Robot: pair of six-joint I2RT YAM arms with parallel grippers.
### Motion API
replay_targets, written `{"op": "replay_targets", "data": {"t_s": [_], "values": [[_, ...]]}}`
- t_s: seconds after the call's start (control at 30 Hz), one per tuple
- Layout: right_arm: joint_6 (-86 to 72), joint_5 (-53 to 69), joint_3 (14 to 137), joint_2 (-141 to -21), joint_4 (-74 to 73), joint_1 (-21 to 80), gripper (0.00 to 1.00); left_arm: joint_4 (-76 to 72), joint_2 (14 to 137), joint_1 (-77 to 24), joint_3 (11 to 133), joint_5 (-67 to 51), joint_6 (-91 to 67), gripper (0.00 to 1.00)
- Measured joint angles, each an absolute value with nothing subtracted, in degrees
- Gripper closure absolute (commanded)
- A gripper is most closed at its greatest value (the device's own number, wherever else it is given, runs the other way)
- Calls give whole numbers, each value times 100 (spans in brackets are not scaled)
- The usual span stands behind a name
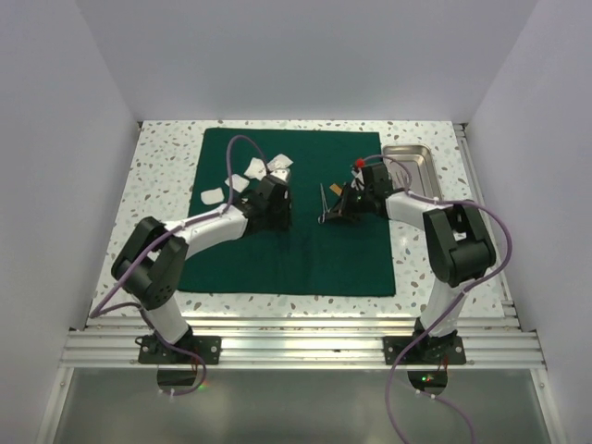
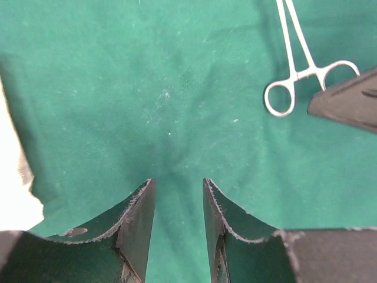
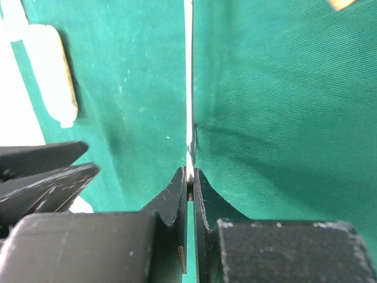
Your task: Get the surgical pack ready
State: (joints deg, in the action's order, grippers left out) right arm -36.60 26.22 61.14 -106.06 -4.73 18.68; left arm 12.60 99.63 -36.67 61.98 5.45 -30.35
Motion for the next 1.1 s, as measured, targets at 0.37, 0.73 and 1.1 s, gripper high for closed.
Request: {"op": "replay_targets", "data": {"t_s": [0.37,0.73,1.1], "values": [[-3393,2829,6694,-10029,-952,462,100,1144,9100,-3667,5572,742,-3002,55],[-2182,2495,8611,-10405,-2910,-1020,100,661,8619,-3667,4805,864,-2882,54],[-1256,1874,9721,-11631,-4283,-972,100,64,8427,-3667,4366,856,-2786,54]]}}
